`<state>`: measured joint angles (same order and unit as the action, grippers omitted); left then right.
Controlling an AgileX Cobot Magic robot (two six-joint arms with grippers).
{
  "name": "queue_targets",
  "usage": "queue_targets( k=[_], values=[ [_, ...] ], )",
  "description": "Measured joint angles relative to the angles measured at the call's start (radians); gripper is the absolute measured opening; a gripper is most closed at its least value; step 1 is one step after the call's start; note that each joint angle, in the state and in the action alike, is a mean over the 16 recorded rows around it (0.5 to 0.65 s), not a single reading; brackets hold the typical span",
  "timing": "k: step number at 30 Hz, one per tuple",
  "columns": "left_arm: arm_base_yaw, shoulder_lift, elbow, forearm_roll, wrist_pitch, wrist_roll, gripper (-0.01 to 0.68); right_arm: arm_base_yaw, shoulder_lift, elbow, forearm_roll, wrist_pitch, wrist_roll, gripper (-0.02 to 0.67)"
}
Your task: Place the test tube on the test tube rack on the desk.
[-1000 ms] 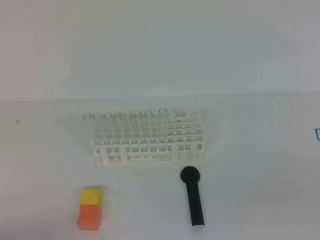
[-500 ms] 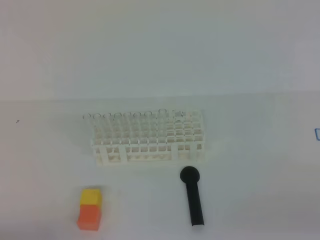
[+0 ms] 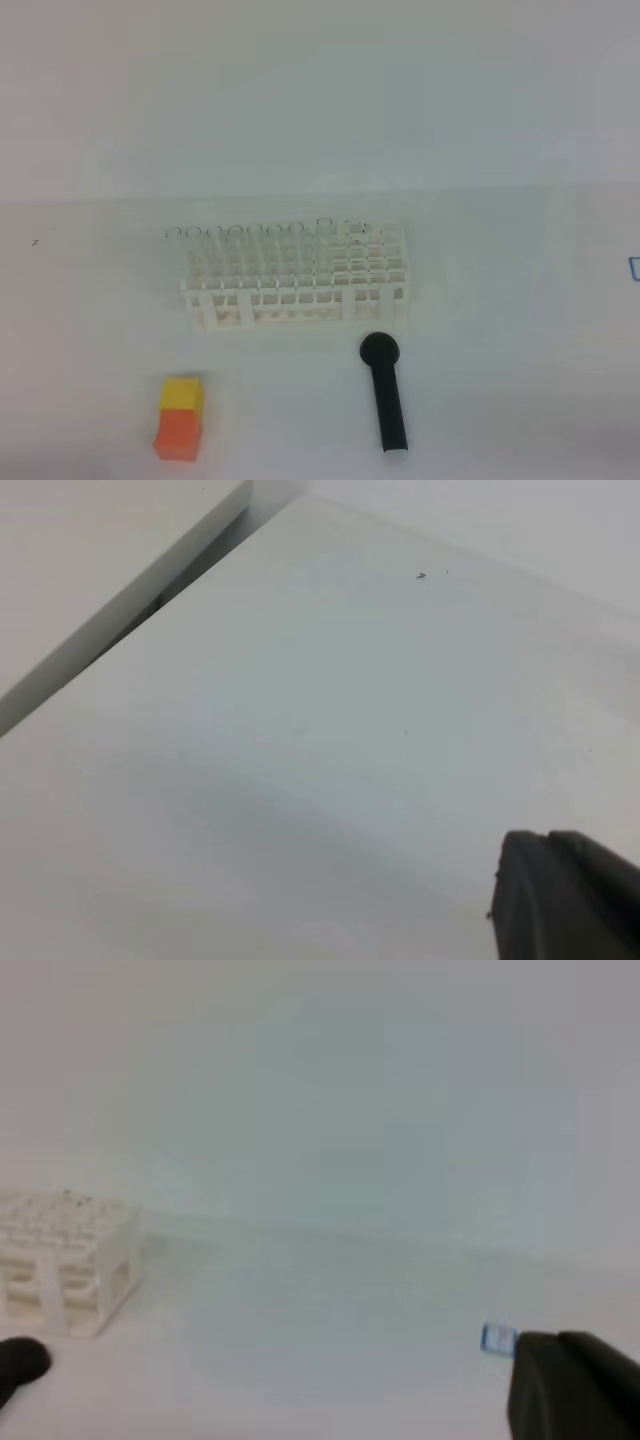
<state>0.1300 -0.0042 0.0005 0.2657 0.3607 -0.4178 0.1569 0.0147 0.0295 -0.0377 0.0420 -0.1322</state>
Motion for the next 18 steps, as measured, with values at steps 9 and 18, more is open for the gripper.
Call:
queue_targets(
  k=[9, 18],
  values=[
    [0.0, 0.0, 0.0, 0.0, 0.0, 0.0, -0.001, 0.0, -0.024, -0.001, -0.049, 0.236, 0.259, -0.001],
    [0.0, 0.0, 0.0, 0.0, 0.0, 0.0, -0.001, -0.001, -0.027, -0.004, -0.05, 0.302, 0.273, -0.001]
  ],
)
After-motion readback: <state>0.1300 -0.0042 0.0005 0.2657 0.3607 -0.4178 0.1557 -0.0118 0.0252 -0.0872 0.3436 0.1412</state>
